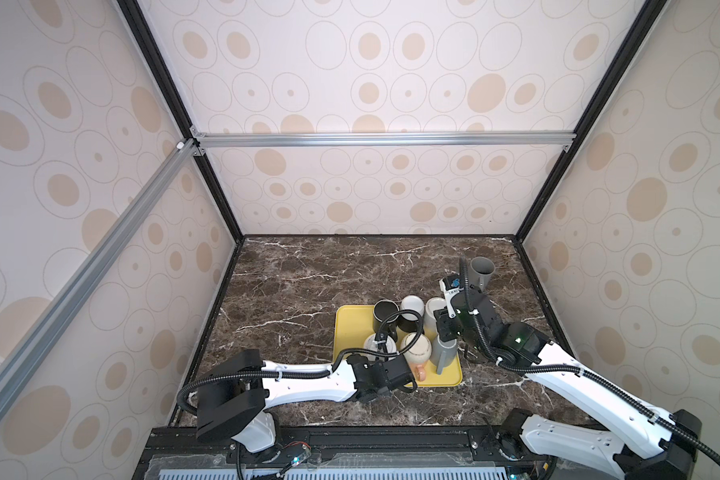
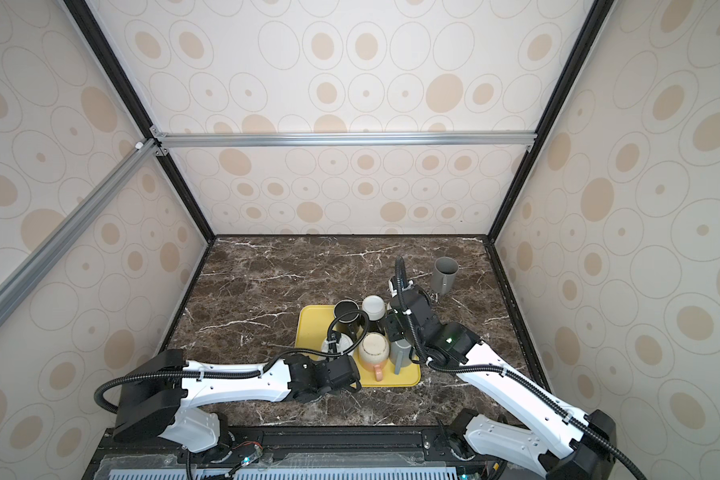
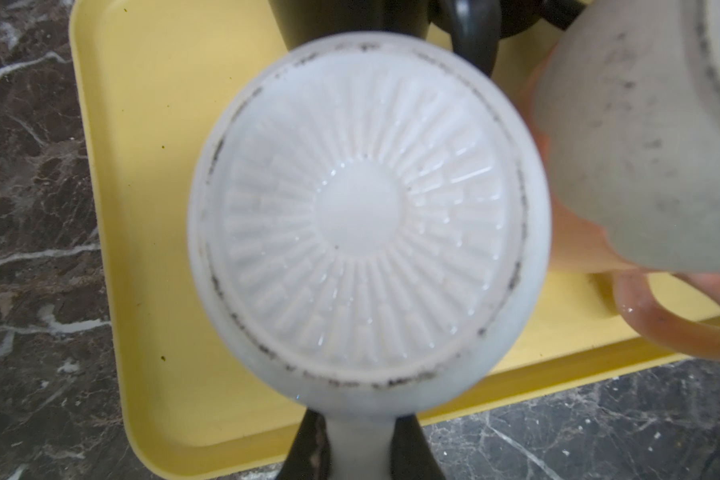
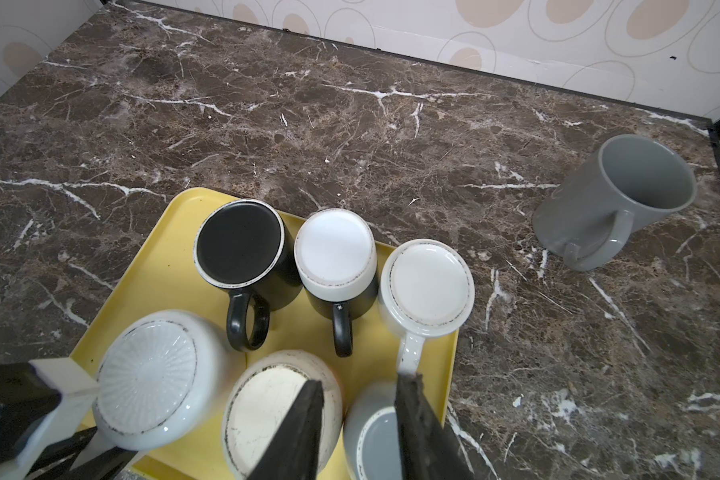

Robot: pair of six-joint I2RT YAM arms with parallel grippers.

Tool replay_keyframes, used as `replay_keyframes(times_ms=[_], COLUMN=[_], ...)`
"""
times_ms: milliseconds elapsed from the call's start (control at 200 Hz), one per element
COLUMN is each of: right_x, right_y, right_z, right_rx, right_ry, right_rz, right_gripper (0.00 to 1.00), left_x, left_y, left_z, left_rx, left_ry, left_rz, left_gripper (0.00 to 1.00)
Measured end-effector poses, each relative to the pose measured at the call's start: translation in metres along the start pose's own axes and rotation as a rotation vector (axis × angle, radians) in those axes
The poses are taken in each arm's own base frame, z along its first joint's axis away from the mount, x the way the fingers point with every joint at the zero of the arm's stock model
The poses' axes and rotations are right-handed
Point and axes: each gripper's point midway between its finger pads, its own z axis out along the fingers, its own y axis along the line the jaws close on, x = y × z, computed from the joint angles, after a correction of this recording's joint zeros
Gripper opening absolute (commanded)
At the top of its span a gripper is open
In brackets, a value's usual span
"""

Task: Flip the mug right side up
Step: 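Close left gripper on the white mug's handle, then lift the white mug up off the tray with left gripper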

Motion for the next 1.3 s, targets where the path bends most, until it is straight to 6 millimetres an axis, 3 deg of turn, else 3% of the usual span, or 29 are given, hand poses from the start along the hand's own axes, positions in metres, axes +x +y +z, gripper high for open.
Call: replay_keyframes(times_ms=[265, 470, 705, 975, 1296], right_x=[-0.002, -0.003, 0.002, -0.016, -0.038], right_y=[0.006, 0.016, 0.029, 0.044, 0.066], right_z=[0.0, 0.004, 0.012, 0.008, -0.001], right_rx=[-0.032, -0.078, -0.13, -0.206, -0.321], right_ry=[-0.007, -0.002, 0.035, 0.002, -0.03], right_rz=[0.008, 0.012, 0.012, 0.042, 0.076], right_gripper=[0.33, 0.32, 0.32, 0.32, 0.32], left_x=[-0.003, -0.023, -0.055, -0.096, -0.166], left_y=[0.015, 0.028, 0.049, 0.076, 0.101], left_z=[-0.003, -0.022, -0.054, -0.085, -0.153], left_rx=[-0.058, -0.09, -0.085, -0.057, 0.105], left_ry=[-0.007, -0.069, -0.188, -0.326, -0.63], left_rz=[0.037, 0.064, 0.024, -0.042, -0.223], left_gripper=[0.0, 0.0, 0.0, 0.0, 0.0])
